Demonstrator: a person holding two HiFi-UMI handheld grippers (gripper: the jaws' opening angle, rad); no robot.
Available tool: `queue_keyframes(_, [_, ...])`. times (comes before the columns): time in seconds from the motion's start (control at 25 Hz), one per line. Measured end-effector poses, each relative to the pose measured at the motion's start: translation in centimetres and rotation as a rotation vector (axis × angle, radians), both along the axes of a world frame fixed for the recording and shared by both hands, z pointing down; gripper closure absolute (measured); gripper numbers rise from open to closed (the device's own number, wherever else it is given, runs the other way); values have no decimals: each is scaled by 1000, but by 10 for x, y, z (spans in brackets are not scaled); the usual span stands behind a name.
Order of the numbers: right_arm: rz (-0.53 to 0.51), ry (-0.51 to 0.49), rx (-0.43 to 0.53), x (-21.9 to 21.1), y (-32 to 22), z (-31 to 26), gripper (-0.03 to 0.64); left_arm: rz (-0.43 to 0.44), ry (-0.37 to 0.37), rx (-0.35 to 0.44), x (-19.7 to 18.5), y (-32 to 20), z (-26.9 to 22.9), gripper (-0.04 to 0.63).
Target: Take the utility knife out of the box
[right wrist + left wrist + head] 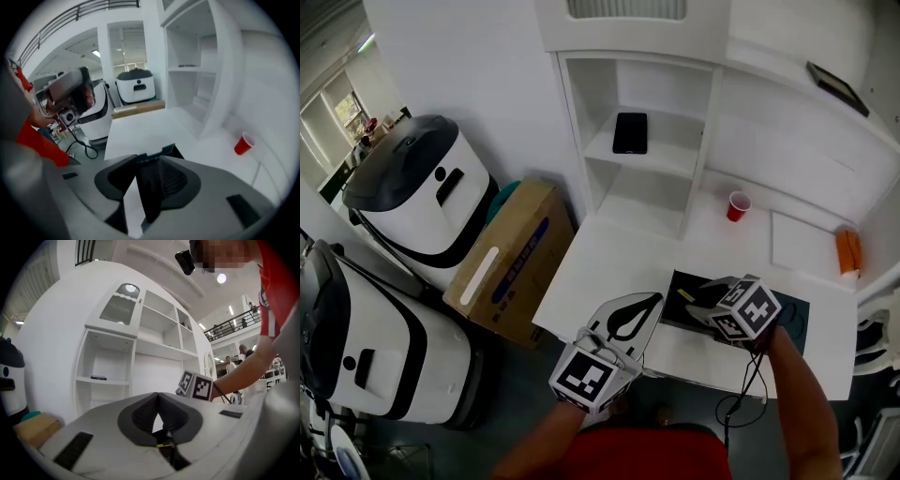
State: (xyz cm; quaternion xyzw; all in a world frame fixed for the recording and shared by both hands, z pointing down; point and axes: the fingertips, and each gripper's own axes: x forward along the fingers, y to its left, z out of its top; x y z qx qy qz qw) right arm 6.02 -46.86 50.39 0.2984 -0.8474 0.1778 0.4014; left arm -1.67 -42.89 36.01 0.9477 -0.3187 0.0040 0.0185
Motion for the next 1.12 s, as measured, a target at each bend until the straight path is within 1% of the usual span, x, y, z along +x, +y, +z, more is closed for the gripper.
queue_keyframes(0.08, [-15, 72, -80, 3, -4, 21, 436, -2, 7, -4, -4, -3, 2, 586])
queue_keyframes(0.2, [-6, 168, -160, 11, -14, 47, 436, 0, 7, 26, -9, -9, 6, 586])
queue_keyframes(0.36, [-11, 278, -273, 20, -19, 75, 436, 6, 14, -20, -12, -12, 8, 586])
queue_keyframes(0.48, [-36, 347, -344, 24, -16, 91, 436, 9, 24, -28, -14, -17, 9, 586])
queue_keyframes(0.64, [-44, 387, -383, 23, -17, 103, 436, 16, 26, -31, -17, -22, 11, 586])
queue_keyframes(0.88, [-51, 480, -408, 31, -21, 119, 439, 14, 25, -42, -22, -30, 13, 586])
queue_keyframes(1.12, [-55, 480, -415, 32, -21, 121, 455, 15, 20, -58, -24, -34, 19, 586])
